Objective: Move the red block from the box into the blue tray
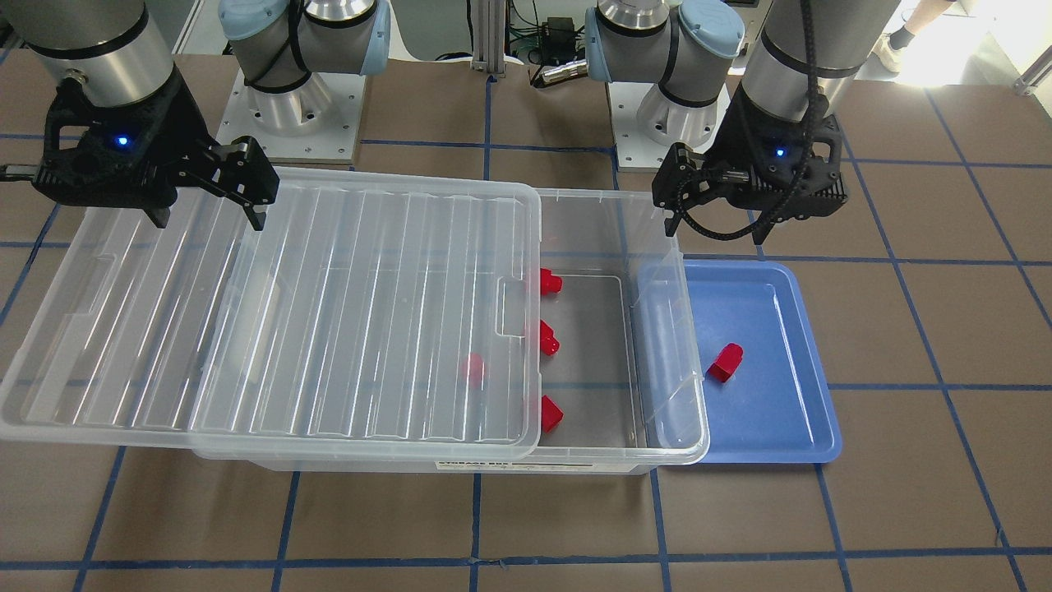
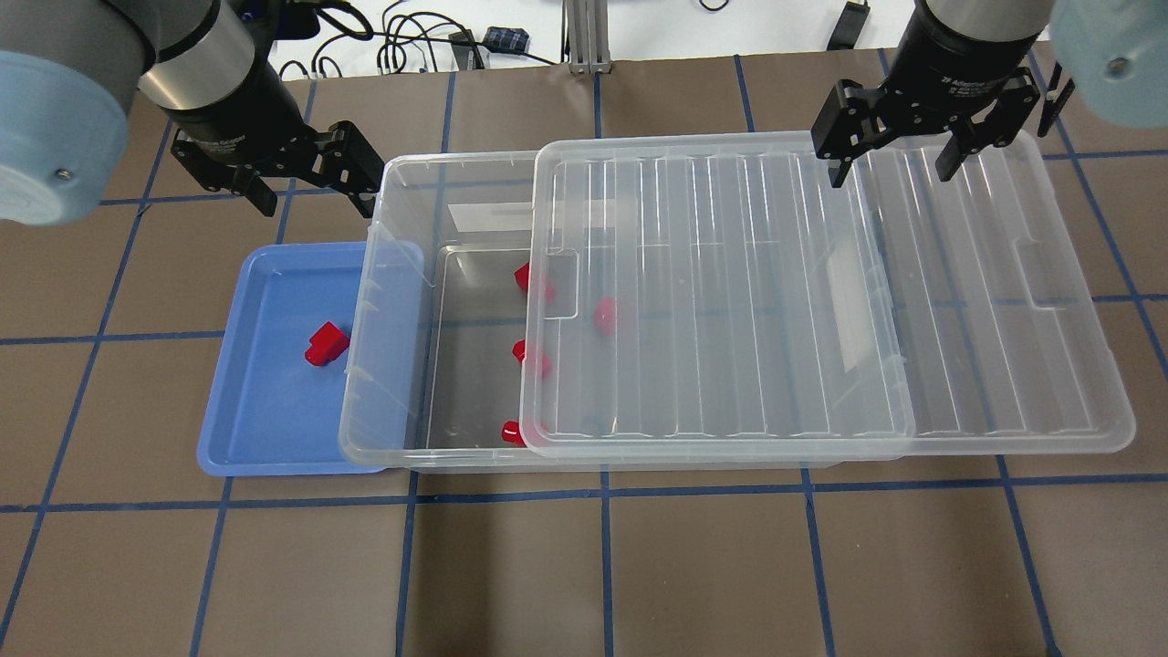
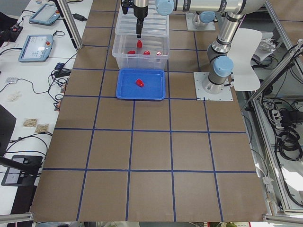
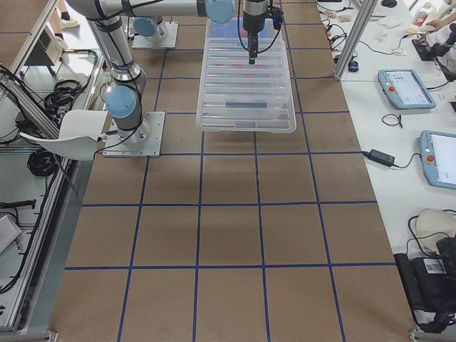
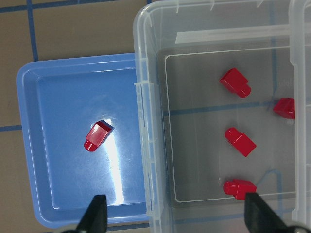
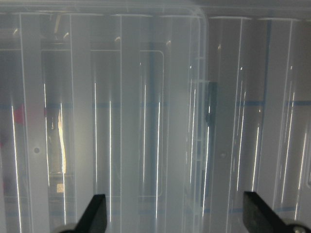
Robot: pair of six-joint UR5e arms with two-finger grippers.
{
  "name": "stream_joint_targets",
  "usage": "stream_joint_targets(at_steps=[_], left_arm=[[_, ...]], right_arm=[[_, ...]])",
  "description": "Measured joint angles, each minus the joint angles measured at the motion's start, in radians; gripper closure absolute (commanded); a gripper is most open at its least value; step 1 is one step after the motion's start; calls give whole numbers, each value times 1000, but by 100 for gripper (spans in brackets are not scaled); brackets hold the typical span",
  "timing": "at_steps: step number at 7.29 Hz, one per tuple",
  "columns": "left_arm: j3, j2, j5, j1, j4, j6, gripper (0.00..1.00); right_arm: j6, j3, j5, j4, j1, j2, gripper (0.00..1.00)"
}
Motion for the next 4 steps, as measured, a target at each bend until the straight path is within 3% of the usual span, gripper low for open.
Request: stream_joint_targets(at_steps=[2, 4], left_arm=[[0, 0, 0, 0, 0, 0, 0], [0, 0, 0, 1, 1, 0, 0]], right_arm=[[-88, 7, -39, -37, -35, 27, 0], [-177, 16, -81, -47, -166, 53, 0]])
